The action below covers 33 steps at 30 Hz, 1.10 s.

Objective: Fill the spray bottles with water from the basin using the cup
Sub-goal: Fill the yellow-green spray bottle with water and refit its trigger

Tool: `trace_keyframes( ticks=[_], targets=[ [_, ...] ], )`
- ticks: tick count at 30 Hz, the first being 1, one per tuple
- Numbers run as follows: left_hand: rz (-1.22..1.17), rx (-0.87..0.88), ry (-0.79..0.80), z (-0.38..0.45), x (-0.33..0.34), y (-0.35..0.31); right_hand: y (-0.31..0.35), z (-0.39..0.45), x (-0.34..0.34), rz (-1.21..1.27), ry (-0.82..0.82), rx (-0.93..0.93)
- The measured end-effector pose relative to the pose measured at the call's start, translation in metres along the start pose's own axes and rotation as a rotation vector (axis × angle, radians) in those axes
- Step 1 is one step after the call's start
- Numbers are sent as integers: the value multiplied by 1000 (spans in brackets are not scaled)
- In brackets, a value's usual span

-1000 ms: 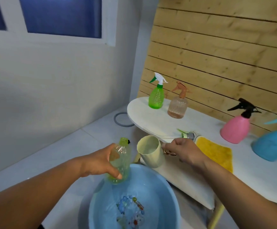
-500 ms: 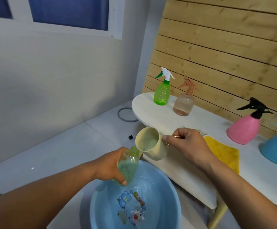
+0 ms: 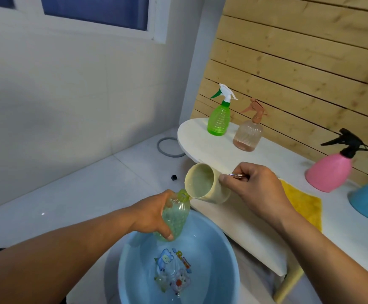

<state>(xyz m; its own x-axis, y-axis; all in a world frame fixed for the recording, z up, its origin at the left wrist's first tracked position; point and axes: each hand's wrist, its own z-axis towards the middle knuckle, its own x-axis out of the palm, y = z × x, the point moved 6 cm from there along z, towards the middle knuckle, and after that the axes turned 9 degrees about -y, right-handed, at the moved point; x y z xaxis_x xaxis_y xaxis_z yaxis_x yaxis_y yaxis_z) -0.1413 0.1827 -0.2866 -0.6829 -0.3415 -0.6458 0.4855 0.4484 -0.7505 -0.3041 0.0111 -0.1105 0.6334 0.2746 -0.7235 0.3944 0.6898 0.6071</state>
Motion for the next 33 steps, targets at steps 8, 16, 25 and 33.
trace_keyframes(
  ticks=[8,16,25,33],
  targets=[
    [20,5,-2,4,2,-2,7,-2,-5,-63,-28,-46],
    [41,2,-10,6,0,-3,14,-4,-11,-113,-57,-87],
    [77,17,-6,4,0,-6,22,-6,-15,-179,-120,-176],
    [93,33,-5,4,2,-10,30,-9,-18,-261,-163,-258]
  ],
)
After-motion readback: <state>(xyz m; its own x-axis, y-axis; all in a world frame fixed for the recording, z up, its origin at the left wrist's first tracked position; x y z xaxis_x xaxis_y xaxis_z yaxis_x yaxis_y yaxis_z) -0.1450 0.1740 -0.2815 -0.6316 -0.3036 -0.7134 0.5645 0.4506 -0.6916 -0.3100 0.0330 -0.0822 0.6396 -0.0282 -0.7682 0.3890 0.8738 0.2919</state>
